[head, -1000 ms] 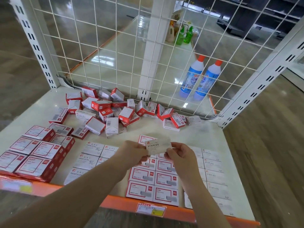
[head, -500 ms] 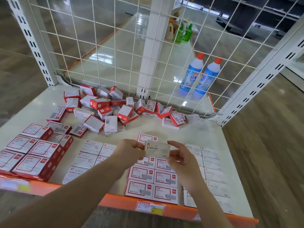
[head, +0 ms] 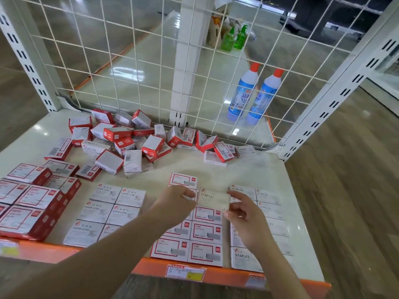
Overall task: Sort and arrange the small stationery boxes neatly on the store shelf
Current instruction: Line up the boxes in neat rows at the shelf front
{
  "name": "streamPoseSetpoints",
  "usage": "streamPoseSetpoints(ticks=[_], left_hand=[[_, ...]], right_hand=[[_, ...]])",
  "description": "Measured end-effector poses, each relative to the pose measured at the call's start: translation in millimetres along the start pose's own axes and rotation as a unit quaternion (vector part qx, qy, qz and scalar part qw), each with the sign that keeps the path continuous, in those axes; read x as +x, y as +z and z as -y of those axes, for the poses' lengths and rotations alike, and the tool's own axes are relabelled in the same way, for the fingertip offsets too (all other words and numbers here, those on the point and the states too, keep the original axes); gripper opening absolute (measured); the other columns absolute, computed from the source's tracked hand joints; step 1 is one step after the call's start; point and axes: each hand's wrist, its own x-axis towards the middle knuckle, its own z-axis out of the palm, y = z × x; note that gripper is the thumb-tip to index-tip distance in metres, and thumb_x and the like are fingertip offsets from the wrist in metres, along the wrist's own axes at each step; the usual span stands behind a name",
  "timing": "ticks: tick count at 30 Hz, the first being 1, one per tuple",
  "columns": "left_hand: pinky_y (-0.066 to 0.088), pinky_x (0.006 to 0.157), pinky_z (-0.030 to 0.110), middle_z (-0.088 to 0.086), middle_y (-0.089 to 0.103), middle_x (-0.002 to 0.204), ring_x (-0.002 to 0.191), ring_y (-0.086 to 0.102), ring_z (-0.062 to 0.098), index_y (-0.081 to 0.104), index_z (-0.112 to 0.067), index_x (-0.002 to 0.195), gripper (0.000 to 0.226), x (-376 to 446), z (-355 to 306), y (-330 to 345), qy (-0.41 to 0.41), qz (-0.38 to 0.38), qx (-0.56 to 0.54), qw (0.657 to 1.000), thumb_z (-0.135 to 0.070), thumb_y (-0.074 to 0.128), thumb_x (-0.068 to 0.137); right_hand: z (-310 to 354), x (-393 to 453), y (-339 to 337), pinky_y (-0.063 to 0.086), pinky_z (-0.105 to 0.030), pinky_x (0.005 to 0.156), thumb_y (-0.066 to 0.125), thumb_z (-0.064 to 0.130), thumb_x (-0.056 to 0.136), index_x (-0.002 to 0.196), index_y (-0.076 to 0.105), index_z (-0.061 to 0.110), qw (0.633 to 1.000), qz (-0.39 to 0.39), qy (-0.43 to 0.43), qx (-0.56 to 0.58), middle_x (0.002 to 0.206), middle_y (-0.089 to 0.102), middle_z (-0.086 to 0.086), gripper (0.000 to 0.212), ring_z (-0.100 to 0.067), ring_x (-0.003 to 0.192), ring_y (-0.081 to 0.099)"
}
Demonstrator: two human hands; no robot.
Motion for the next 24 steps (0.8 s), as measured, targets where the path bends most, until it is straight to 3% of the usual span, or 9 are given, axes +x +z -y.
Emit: streamPoseSetpoints(ticks=[4, 6, 8, 10, 12, 15, 19, 22, 24], left_hand=[[0.038, 0.046, 0.013, -0.001, 0.059, 0.097, 0.058, 0.047, 0.005, 0.058, -0.017, 0.116, 0.026, 6, -3, 18, 0.012, 0.0, 0.021, 1.0, -0.012, 0.05, 0.092], [0.039, 0.05, 0.013, -0.005, 0.056, 0.094, 0.065, 0.05, 0.005, 0.057, -0.018, 0.116, 0.026, 10, -3, 27, 0.015, -0.007, 0.034, 0.999, -0.012, 0.048, 0.092], [0.046, 0.061, 0.015, -0.006, 0.057, 0.102, 0.082, 0.055, 0.009, 0.056, -0.019, 0.118, 0.028, 12, -6, 36, 0.024, -0.014, 0.056, 0.998, -0.012, 0.047, 0.092], [0.05, 0.082, 0.021, -0.004, 0.056, 0.118, 0.102, 0.055, 0.013, 0.053, -0.021, 0.124, 0.032, 12, -10, 44, 0.041, -0.007, 0.092, 0.995, -0.012, 0.048, 0.093], [0.041, 0.1, 0.026, -0.007, 0.046, 0.135, 0.121, 0.046, 0.013, 0.045, -0.026, 0.133, 0.039, 11, -16, 51, 0.08, -0.001, 0.195, 0.978, -0.017, 0.047, 0.095], [0.021, 0.113, 0.032, -0.009, 0.026, 0.15, 0.138, 0.023, 0.013, 0.027, -0.029, 0.144, 0.049, 15, -22, 63, 0.153, 0.005, 0.303, 0.94, -0.024, 0.041, 0.098], [0.003, 0.116, 0.032, -0.01, 0.006, 0.156, 0.144, 0.0, 0.014, 0.007, -0.027, 0.149, 0.057, 26, -22, 80, 0.19, 0.014, 0.373, 0.908, -0.03, 0.035, 0.099], [0.001, 0.116, 0.032, -0.008, 0.003, 0.156, 0.144, -0.002, 0.015, 0.003, -0.024, 0.149, 0.058, 33, -20, 87, 0.187, 0.027, 0.397, 0.898, -0.035, 0.032, 0.1], [0.0, 0.116, 0.032, -0.007, 0.002, 0.157, 0.144, -0.004, 0.016, 0.005, -0.024, 0.149, 0.057, 39, -20, 89, 0.184, 0.027, 0.404, 0.896, -0.036, 0.031, 0.1]], right_hand=[[-19, 5, -13, 0.043, -0.007, 0.065, 0.057, 0.007, 0.089, 0.116, 0.048, 0.036, 0.999, -0.025, 0.02, -0.001, 0.097, 0.063, 0.01, 0.041, -0.001, 0.086, 0.056], [-25, 9, -20, 0.042, -0.006, 0.063, 0.056, 0.005, 0.089, 0.116, 0.049, 0.035, 0.999, -0.042, 0.032, 0.012, 0.094, 0.062, 0.01, 0.041, -0.001, 0.084, 0.056], [-29, 14, -28, 0.042, -0.006, 0.061, 0.055, 0.003, 0.089, 0.116, 0.049, 0.032, 0.998, -0.054, 0.038, 0.021, 0.088, 0.06, 0.013, 0.04, 0.0, 0.081, 0.055], [-33, 19, -37, 0.042, -0.006, 0.058, 0.055, 0.002, 0.089, 0.119, 0.051, 0.026, 0.997, -0.066, 0.037, 0.02, 0.085, 0.06, 0.01, 0.039, 0.0, 0.078, 0.055], [-37, 25, -47, 0.041, -0.003, 0.056, 0.057, 0.002, 0.088, 0.122, 0.052, 0.02, 0.996, -0.086, 0.025, -0.001, 0.083, 0.061, 0.006, 0.039, 0.001, 0.074, 0.054], [-39, 38, -60, 0.04, -0.004, 0.055, 0.058, 0.003, 0.088, 0.124, 0.051, 0.016, 0.993, -0.105, 0.001, -0.045, 0.081, 0.06, 0.004, 0.039, -0.001, 0.069, 0.053], [-39, 56, -68, 0.036, -0.015, 0.064, 0.056, 0.006, 0.089, 0.125, 0.05, 0.018, 0.992, -0.097, -0.004, -0.08, 0.095, 0.064, -0.001, 0.039, -0.012, 0.081, 0.055], [-40, 63, -66, 0.036, -0.007, 0.059, 0.052, 0.004, 0.089, 0.125, 0.05, 0.019, 0.993, -0.092, -0.001, -0.075, 0.093, 0.06, 0.003, 0.039, -0.011, 0.082, 0.053], [-40, 66, -63, 0.036, -0.011, 0.059, 0.05, 0.002, 0.089, 0.124, 0.05, 0.019, 0.994, -0.087, -0.002, -0.066, 0.094, 0.06, 0.003, 0.039, -0.011, 0.083, 0.053]])
